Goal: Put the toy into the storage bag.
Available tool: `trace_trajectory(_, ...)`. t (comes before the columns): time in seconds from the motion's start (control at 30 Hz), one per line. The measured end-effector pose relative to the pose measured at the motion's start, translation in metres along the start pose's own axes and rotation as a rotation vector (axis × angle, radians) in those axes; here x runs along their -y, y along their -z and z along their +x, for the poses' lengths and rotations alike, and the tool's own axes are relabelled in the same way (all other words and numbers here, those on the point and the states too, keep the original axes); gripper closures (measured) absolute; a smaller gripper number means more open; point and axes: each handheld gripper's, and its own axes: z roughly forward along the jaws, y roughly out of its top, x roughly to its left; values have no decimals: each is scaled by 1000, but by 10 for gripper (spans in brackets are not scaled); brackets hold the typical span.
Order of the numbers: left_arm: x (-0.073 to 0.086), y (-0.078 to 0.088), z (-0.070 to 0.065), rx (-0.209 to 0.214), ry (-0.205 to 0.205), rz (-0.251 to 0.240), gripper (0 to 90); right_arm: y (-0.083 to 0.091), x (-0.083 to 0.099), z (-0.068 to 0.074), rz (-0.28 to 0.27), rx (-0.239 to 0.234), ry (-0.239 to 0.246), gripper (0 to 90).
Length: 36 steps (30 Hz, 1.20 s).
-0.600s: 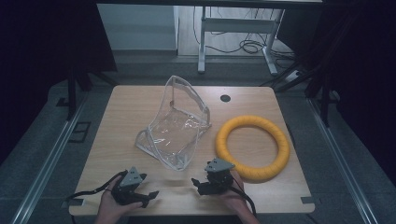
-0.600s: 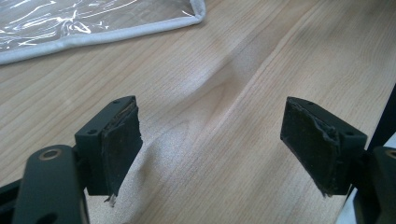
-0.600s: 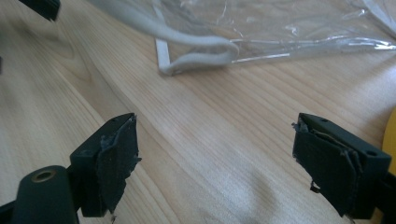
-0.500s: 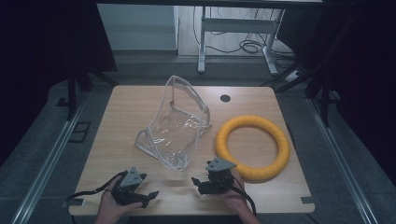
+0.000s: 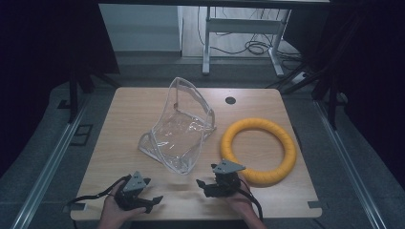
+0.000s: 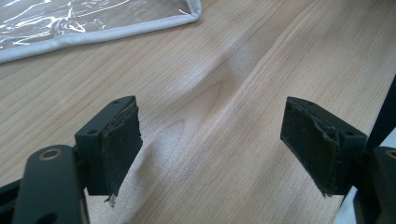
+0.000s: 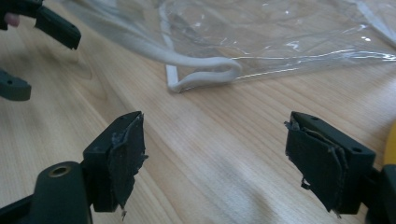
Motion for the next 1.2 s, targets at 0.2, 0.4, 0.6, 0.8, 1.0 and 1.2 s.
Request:
trace_trajectory(0.2,0,-1,-1,2,1,3,200,2,0,-3,9,-2,-14,219)
trace_trajectory(0.4,0,-1,0,1,0,4,200,4,-2,-4,14,-14,-9,229)
trace_trajectory(0.6,0,-1,-1,6,10,0,200,11,-7,-5,31,-53,44,240)
trace_trajectory(0.8,0,-1,0,10,12,-1,200,25,-15,-12,21,-65,51,240)
trace_trajectory(1.0,-3,2,2,6,20,-4,200,35,-21,-20,21,-60,54,231)
trace_trajectory(1.2,-4,1,4,4,25,-4,200,44,-28,-30,34,-59,61,227)
